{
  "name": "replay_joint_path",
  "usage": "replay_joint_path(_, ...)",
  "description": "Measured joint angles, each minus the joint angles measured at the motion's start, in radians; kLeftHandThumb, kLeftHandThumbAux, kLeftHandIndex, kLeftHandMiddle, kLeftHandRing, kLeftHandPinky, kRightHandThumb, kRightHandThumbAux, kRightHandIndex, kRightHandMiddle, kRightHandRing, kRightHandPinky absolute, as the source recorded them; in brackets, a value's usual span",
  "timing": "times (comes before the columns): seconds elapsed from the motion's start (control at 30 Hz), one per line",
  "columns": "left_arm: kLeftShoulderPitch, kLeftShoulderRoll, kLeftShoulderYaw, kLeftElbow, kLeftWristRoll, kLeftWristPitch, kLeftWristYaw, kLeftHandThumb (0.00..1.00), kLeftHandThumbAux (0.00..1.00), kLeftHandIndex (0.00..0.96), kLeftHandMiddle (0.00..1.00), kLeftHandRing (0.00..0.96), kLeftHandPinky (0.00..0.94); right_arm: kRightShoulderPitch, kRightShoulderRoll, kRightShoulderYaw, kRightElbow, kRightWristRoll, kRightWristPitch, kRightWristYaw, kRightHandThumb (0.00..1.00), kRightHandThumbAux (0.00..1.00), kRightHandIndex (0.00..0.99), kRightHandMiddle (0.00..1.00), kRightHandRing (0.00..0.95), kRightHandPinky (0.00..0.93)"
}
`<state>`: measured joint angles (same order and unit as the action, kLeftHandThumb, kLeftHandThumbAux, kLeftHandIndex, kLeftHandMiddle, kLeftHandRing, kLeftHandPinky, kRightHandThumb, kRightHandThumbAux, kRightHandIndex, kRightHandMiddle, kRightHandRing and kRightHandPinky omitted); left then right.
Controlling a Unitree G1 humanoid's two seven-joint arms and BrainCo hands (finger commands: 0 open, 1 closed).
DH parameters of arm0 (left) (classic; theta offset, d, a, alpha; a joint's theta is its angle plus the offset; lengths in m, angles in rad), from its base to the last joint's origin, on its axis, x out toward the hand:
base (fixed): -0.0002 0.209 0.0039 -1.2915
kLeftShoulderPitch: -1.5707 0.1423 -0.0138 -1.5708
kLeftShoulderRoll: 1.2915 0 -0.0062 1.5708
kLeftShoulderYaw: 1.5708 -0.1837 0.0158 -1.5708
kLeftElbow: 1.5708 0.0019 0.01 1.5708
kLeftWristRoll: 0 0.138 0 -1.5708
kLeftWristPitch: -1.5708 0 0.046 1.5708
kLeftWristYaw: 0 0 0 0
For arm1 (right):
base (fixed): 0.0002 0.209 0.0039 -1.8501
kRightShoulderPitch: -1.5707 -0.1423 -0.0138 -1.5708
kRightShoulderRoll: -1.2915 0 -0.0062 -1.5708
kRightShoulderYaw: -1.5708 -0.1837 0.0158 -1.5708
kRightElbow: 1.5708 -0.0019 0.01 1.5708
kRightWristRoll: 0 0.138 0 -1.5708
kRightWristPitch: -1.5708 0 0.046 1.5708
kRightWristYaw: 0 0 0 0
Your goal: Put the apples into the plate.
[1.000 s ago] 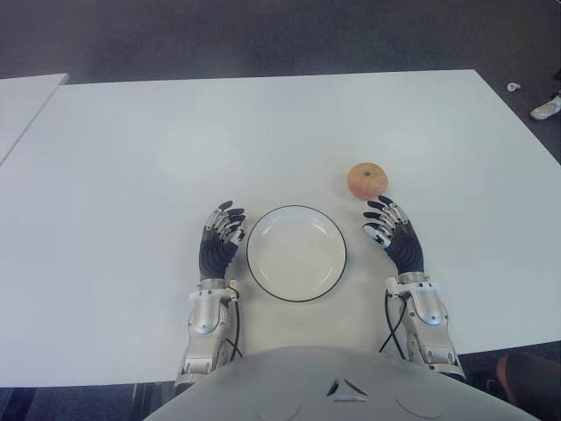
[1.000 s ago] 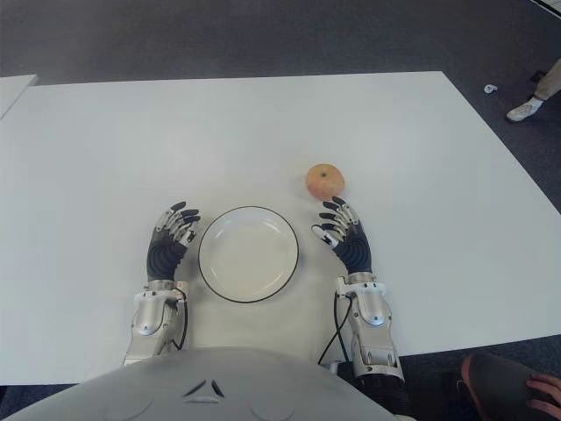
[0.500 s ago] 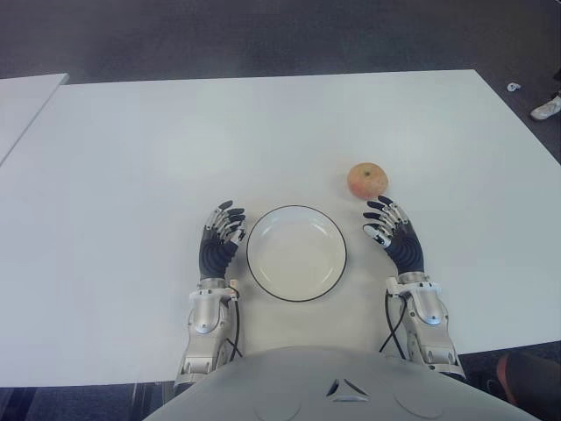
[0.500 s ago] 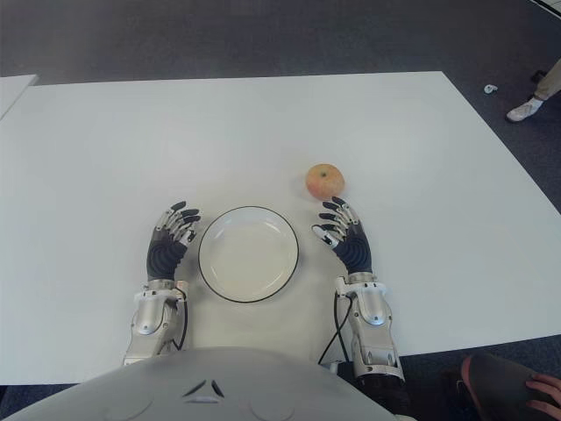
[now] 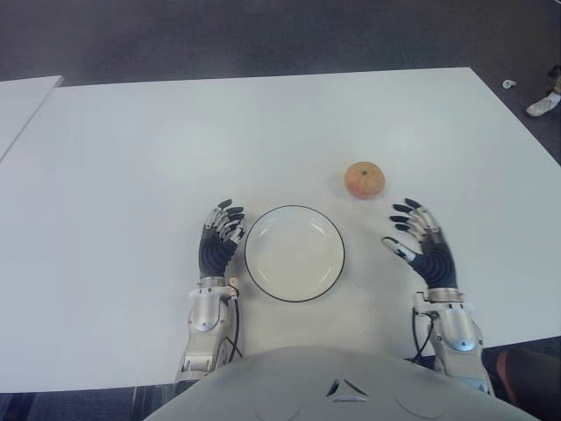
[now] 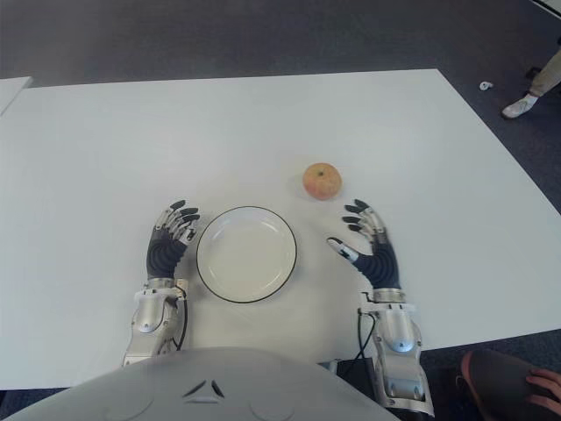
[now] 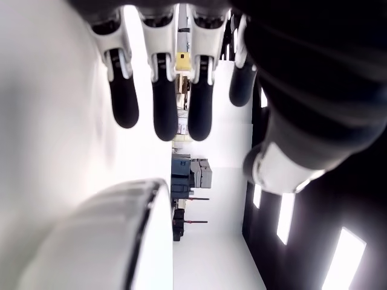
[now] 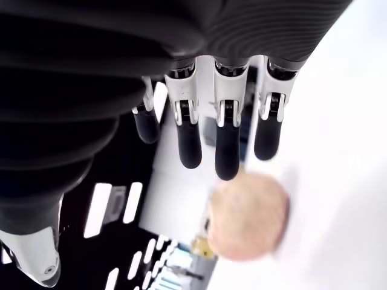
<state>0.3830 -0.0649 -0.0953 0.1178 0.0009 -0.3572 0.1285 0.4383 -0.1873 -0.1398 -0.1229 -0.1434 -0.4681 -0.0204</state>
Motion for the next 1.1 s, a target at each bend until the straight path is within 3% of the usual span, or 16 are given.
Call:
replay_joint_path(0.2,-0.013,0.002,0.003,0.015,0.0,-0.012,0.0,0.382,0.732,0.22,0.332,0.339,0.338,-0.083,-0.057,-0.051,0.108,-0.133,-0.132,-0.103,0.448,0.618,0.134,0.216,0.213,0.19)
replay_joint_path(0.4,-0.045,0.004,0.01,0.046,-0.001,-0.019,0.0,0.406,0.732,0.224,0.332,0.339,0.333,-0.16,-0.105,-0.082,0.148,-0.274,-0.212,-0.228,0.43,0.604,0.114,0.189,0.176,0.141)
replay_joint_path(0.63,-0.066,0.004,0.009,0.058,0.001,-0.01,0.004,0.397,0.729,0.229,0.329,0.331,0.327,-0.254,-0.142,-0.057,0.132,-0.451,-0.208,-0.296,0.407,0.513,0.041,0.103,0.075,0.036)
replay_joint_path(1.1,-0.092,0.002,0.017,0.091,-0.002,-0.027,0.007,0.472,0.739,0.246,0.341,0.34,0.344,-0.327,-0.249,0.038,0.139,-0.649,-0.146,-0.314,0.315,0.336,0.0,0.007,0.001,0.0)
